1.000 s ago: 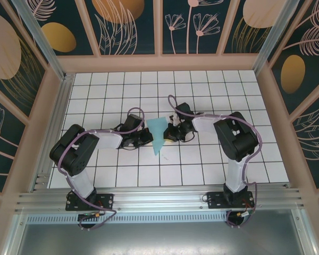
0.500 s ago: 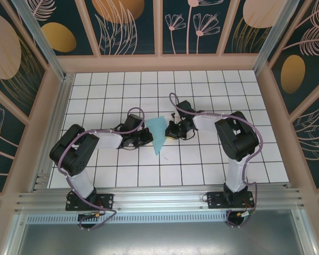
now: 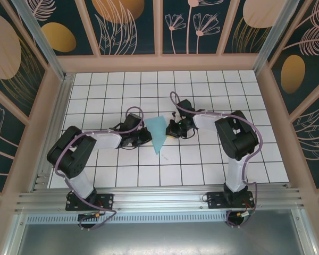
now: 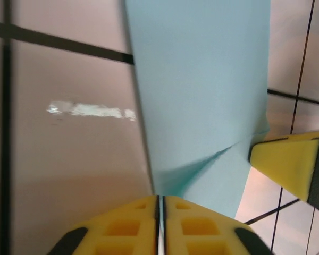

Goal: Fold a paper plane with a square sheet of paper (pick it up from the middle)
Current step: Third fold the triangle at the center of the table.

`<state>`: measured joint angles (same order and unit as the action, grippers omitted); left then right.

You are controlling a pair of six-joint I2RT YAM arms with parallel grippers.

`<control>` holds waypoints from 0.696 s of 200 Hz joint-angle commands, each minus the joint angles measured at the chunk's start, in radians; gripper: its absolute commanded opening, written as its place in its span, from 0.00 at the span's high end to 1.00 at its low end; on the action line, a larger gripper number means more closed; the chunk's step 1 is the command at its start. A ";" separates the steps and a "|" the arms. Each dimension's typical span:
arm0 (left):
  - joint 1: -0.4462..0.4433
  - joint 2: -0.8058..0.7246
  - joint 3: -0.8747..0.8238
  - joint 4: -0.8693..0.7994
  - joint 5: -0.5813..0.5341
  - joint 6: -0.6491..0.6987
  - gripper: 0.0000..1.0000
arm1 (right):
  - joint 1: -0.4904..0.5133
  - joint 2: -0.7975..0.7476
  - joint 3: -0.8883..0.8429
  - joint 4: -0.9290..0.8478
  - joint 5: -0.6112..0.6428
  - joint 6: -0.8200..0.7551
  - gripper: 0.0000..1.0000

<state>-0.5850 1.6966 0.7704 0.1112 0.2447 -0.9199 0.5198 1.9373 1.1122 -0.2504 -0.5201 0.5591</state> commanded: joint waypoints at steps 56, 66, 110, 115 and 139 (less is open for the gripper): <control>-0.074 -0.089 0.023 0.012 -0.017 0.010 0.82 | 0.014 0.044 -0.005 -0.072 0.074 0.010 0.91; -0.090 -0.057 0.040 0.007 -0.014 0.005 0.83 | 0.015 0.045 -0.003 -0.071 0.074 0.010 0.91; -0.101 0.094 0.087 -0.077 -0.056 -0.016 0.86 | 0.017 0.051 0.005 -0.078 0.070 0.007 0.91; -0.100 0.102 0.091 -0.089 -0.066 -0.016 0.87 | 0.017 0.051 0.004 -0.079 0.069 0.007 0.91; -0.101 0.113 0.103 -0.130 -0.125 -0.017 0.89 | 0.017 0.045 0.003 -0.082 0.068 0.004 0.91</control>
<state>-0.6849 1.7832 0.8513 0.0696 0.1963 -0.9291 0.5255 1.9388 1.1179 -0.2584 -0.5152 0.5594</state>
